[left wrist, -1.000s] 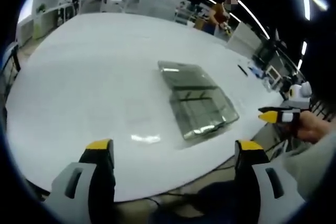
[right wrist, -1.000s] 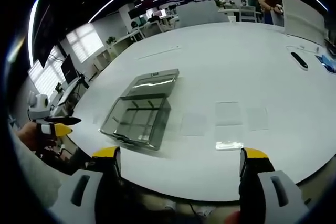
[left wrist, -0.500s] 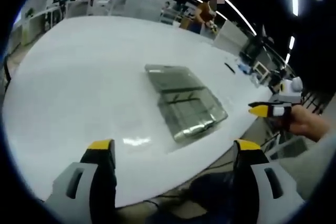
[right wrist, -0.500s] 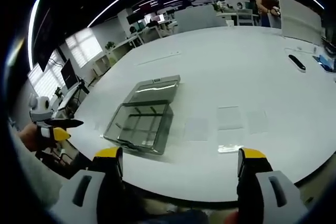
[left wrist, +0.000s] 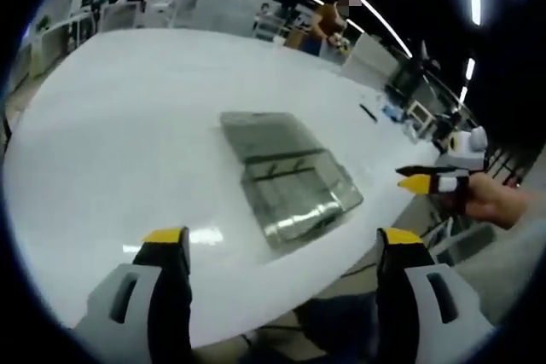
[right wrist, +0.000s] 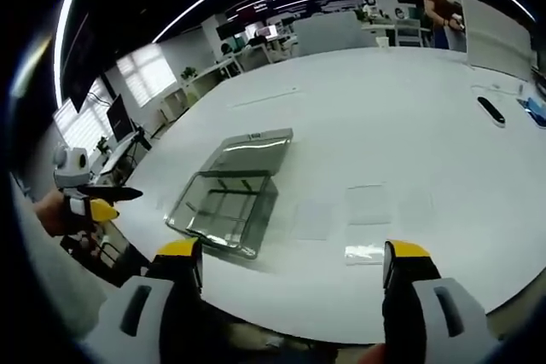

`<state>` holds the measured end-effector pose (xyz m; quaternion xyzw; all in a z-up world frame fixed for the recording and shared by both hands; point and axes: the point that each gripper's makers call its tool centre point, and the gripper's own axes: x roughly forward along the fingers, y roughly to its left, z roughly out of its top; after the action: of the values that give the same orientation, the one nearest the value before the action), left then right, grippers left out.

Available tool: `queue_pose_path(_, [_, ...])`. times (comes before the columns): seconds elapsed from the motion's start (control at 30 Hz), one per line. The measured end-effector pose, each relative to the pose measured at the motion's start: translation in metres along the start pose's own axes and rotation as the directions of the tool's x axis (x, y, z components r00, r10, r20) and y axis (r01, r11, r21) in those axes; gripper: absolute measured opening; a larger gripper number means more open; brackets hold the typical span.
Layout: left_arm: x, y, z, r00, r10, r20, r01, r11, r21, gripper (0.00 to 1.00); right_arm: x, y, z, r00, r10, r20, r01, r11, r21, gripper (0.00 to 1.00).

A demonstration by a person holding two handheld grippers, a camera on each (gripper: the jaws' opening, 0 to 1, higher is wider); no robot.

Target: Insert the divider into the dual guide fixture by aligning both edges with the guide slots and pushing it downward to the bottom, including one-sided entry, uneven engagement, binding, and posture correction.

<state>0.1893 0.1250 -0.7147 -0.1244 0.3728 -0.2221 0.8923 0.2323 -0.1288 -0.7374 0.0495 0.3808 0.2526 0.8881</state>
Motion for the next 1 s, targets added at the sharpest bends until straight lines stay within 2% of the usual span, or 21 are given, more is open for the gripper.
queue_pose_path(0.1, [0.006, -0.004, 0.001, 1.0, -0.007, -0.009, 0.007, 1.0, 0.004, 0.87, 0.003, -0.002, 0.0, 1.0, 0.02, -0.013, -0.02, 1.0, -0.009, 0.85])
queue_pose_path(0.23, [0.008, -0.009, 0.009, 1.0, -0.006, 0.008, 0.006, 1.0, -0.003, 0.86, 0.006, -0.007, 0.001, 0.999, 0.029, -0.025, -0.029, 0.999, -0.022, 0.83])
queue_pose_path(0.67, [0.019, -0.016, 0.013, 1.0, -0.012, -0.011, 0.012, 1.0, 0.008, 0.84, 0.018, -0.022, 0.006, 0.998, 0.039, -0.046, -0.041, 0.998, -0.042, 0.77])
queue_pose_path(1.0, [0.022, -0.013, 0.015, 1.0, 0.003, -0.012, -0.003, 1.0, 0.005, 0.83, 0.028, -0.034, 0.005, 0.997, 0.036, -0.073, -0.041, 0.997, -0.058, 0.69])
